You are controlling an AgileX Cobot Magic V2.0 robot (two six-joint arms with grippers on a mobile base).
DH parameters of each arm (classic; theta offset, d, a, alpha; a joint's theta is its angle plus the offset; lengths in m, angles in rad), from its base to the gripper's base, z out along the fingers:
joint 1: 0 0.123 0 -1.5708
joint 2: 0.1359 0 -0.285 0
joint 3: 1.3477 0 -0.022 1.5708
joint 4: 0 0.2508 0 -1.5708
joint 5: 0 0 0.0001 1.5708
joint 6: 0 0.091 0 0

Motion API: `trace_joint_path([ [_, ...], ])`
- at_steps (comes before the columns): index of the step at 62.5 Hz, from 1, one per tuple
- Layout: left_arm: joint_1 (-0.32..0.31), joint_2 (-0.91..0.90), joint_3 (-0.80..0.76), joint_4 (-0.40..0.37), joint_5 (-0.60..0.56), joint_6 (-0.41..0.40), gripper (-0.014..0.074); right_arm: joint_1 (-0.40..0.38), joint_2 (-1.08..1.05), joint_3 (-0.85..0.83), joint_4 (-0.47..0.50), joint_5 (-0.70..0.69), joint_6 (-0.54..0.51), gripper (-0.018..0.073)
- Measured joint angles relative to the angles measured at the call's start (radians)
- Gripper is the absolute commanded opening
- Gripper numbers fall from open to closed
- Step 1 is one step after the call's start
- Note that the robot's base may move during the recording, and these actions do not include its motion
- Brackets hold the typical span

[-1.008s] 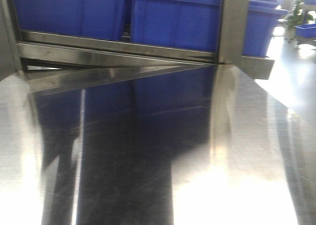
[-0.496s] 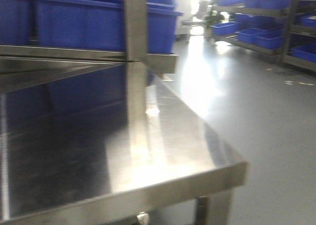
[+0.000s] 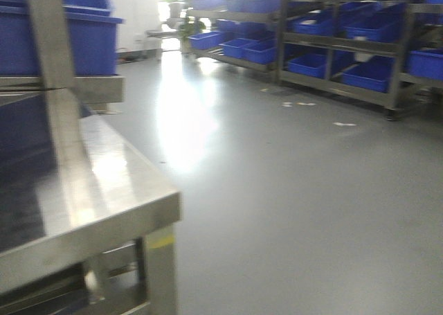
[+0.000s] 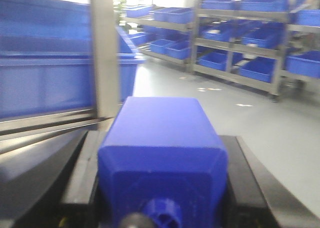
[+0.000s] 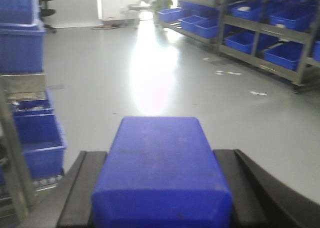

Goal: Pick and sort blue part to right shelf
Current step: 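Drive the base away from the table along the aisle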

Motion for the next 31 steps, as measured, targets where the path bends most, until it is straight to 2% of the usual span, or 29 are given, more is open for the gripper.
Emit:
trace_joint_path([
  [31, 0.0, 0.0, 0.0, 0.0, 0.0, 0.0, 0.0333, 0.0, 0.0, 0.0, 0.0, 0.0, 0.0, 0.0368],
])
